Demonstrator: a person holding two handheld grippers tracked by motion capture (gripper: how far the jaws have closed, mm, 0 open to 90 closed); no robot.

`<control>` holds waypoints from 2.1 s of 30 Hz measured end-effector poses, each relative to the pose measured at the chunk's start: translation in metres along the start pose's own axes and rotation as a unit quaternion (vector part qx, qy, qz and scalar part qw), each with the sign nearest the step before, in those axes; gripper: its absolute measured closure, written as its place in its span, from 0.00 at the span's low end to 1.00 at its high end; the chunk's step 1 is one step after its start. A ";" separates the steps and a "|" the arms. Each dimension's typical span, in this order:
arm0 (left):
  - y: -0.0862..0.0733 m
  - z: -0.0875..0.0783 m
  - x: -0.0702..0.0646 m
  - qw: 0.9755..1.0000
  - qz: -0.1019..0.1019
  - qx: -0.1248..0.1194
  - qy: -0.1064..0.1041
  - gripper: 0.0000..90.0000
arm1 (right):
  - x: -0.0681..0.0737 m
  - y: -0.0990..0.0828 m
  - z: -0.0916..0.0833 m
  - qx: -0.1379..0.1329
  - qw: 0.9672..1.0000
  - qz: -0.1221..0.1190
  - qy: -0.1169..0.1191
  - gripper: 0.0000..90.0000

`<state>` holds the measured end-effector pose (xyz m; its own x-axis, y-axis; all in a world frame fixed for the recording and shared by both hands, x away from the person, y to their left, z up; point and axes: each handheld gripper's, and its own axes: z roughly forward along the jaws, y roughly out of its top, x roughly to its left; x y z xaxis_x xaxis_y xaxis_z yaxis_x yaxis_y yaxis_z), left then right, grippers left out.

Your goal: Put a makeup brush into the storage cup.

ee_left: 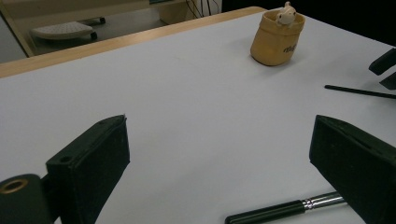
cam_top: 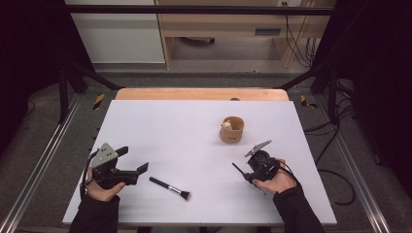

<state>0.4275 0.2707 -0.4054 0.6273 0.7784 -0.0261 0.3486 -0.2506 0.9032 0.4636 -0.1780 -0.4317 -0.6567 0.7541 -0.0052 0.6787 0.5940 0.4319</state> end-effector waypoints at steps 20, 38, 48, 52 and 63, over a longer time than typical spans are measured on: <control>0.000 0.002 -0.001 1.000 0.002 0.003 -0.002 0.05 | 0.003 0.002 0.019 0.075 0.997 -0.015 0.008 0.81; 0.000 0.003 -0.005 1.000 0.008 0.007 -0.004 0.05 | 0.004 0.003 0.021 0.079 0.996 -0.028 0.010 0.95; 0.002 0.002 -0.005 1.000 0.007 0.004 -0.006 0.05 | 0.001 0.003 0.016 0.067 0.997 -0.009 0.022 0.95; 0.002 0.005 -0.007 1.000 0.008 0.008 -0.011 0.05 | -0.001 0.006 0.006 0.041 0.999 -0.012 0.031 0.95; 0.007 0.008 -0.015 1.000 0.019 0.006 -0.019 0.05 | -0.002 0.018 -0.021 -0.035 0.997 -0.018 0.066 0.95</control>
<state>0.4262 0.2526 -0.4023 0.6664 0.7455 -0.0093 0.3324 -0.2858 0.8988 0.4700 -0.1753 -0.4049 -0.7208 0.6867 0.0943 0.6323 0.5956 0.4954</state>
